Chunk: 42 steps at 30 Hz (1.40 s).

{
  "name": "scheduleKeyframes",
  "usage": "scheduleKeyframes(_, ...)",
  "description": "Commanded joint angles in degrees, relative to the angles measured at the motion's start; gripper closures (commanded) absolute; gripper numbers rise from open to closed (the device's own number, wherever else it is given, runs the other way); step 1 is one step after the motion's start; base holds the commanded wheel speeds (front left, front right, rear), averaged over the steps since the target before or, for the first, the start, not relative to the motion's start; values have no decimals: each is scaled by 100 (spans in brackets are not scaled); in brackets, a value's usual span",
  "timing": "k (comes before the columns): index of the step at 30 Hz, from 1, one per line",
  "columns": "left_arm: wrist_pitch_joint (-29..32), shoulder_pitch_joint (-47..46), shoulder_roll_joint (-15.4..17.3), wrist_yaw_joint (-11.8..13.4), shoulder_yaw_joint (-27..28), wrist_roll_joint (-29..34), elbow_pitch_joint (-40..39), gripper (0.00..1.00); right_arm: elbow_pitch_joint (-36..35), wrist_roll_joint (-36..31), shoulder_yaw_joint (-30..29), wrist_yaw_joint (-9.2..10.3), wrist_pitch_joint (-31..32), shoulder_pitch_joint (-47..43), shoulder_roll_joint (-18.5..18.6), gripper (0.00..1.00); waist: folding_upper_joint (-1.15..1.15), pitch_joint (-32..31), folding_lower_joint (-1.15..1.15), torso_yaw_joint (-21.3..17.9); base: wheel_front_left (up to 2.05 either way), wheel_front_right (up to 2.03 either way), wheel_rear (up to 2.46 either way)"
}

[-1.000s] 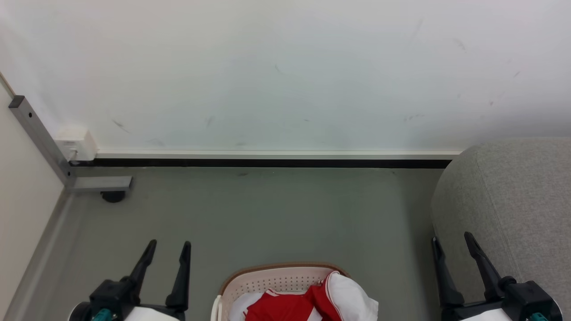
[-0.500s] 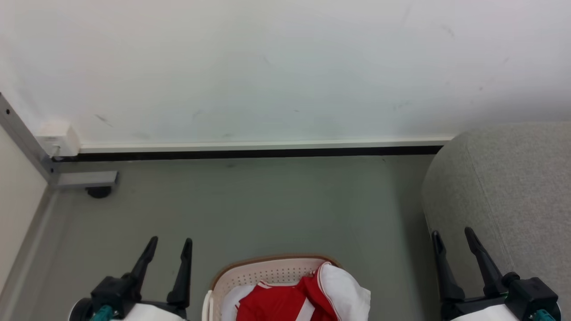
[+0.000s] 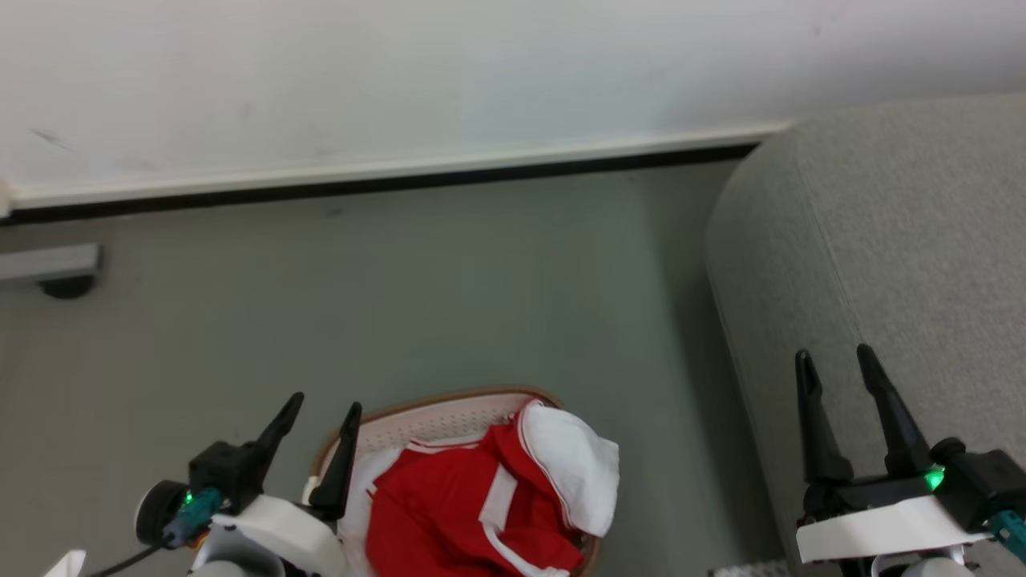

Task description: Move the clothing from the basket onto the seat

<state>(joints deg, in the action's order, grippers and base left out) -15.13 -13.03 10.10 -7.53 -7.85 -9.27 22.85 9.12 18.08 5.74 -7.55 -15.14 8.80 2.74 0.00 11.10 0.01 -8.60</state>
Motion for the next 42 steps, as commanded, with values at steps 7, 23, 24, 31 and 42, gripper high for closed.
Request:
scheduleKeyframes(7,-3,-745,410,9,-679,-285,1200,0,-202,188,-112,12,-1,317,25,0,0,920,-1,-789,0,0,0)
scheduleKeyframes(23,404,-2345,971,9,-2652,-1037,3538,0,-756,698,44,12,1,721,19,0,0,2488,-1,-1554,0,0,0)
scheduleKeyframes(24,473,-2417,1002,9,-2749,-1128,3607,0,-785,735,56,12,0,745,19,0,0,2568,-1,-1587,0,0,0)
scheduleKeyframes(31,910,-2885,1351,8,-3225,-1567,3957,0,-975,990,326,12,0,837,19,0,0,3198,-1,-1963,0,0,0)
scheduleKeyframes(42,1469,-3305,1469,8,-3889,-1880,4276,38,-1076,1210,489,12,0,830,19,0,0,3580,-1,-2131,0,0,0)
